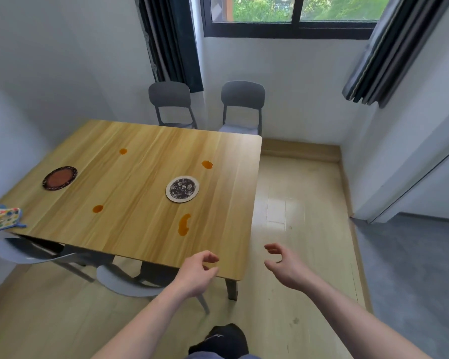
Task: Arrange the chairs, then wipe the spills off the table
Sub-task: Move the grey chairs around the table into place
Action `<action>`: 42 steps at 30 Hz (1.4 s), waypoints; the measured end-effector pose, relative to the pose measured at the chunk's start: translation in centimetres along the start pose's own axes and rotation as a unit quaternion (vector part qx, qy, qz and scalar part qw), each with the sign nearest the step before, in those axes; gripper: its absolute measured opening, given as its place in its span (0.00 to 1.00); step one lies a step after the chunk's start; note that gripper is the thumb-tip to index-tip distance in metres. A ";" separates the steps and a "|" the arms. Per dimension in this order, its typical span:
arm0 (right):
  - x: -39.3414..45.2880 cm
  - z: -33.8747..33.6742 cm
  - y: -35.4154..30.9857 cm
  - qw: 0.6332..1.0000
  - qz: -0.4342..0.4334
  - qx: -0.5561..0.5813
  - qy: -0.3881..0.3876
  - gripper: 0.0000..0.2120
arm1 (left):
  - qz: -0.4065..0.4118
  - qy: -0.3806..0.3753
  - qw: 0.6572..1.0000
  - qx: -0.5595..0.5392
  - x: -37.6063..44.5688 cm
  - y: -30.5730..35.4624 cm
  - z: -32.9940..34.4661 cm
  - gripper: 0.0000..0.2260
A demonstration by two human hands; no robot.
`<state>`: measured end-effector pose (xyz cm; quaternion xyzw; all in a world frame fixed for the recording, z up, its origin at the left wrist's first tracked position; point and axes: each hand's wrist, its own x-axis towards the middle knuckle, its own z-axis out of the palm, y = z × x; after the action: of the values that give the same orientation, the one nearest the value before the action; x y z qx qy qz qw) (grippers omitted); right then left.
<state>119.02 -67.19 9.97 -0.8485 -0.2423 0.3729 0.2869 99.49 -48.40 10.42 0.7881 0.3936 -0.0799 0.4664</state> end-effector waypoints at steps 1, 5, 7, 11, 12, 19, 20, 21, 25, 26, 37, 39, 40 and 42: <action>0.4 -0.7 0.0 1.000 -0.005 -0.001 -0.001 0.22 | -0.004 0.006 1.000 0.005 0.2 0.5 0.1 0.12; 2.7 -4.3 -0.7 0.999 -0.031 -0.004 -0.015 0.23 | -0.024 0.019 1.000 0.008 2.3 2.9 -0.2 0.12; 3.8 -5.7 -1.2 0.999 -0.043 -0.005 -0.020 0.23 | -0.030 0.027 0.999 0.015 3.5 3.6 -0.5 0.11; 8.0 -9.7 -1.4 0.997 -0.066 -0.006 -0.028 0.23 | -0.031 0.040 0.998 0.041 8.4 6.1 -0.3 0.11; 9.5 -11.0 -1.5 0.997 -0.069 -0.009 -0.029 0.23 | -0.032 0.043 0.998 0.042 10.1 7.1 -0.2 0.11; 18.3 -20.0 -2.9 0.997 -0.066 -0.028 -0.022 0.23 | -0.035 0.049 0.997 0.050 20.8 13.7 -0.9 0.11; 19.2 -21.1 -3.0 0.997 -0.066 -0.025 -0.017 0.22 | -0.030 0.045 0.997 0.052 21.9 14.8 -0.9 0.11; 20.8 -22.7 -2.9 0.998 -0.066 -0.022 -0.008 0.22 | -0.022 0.043 0.997 0.052 24.1 16.4 -1.0 0.12; 24.7 -26.9 -2.5 0.998 -0.052 -0.018 0.003 0.22 | 0.006 0.034 0.998 0.058 29.2 21.8 -0.8 0.14; 25.9 -27.9 -2.5 0.998 -0.056 -0.020 0.002 0.22 | 0.014 0.032 0.998 0.052 30.5 23.2 -0.7 0.14; 42.5 -39.8 -2.0 0.995 -0.087 -0.034 -0.033 0.22 | -0.019 0.081 0.995 0.051 44.3 33.8 0.0 0.13; 45.3 -42.4 -2.2 0.994 -0.093 -0.045 -0.040 0.22 | -0.037 0.095 0.993 0.052 46.2 34.8 -0.3 0.13; 46.4 -43.5 -2.3 0.994 -0.090 -0.048 -0.047 0.22 | -0.047 0.099 0.992 0.058 46.9 35.2 -0.5 0.13; 49.7 -46.7 -2.6 0.990 -0.107 -0.069 -0.063 0.22 | -0.065 0.122 0.989 0.045 48.9 36.7 -0.5 0.12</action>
<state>184.57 -48.58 13.14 -0.8103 -0.3749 0.3749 0.2498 158.02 -30.72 11.27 0.7852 0.4934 -0.0311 0.3730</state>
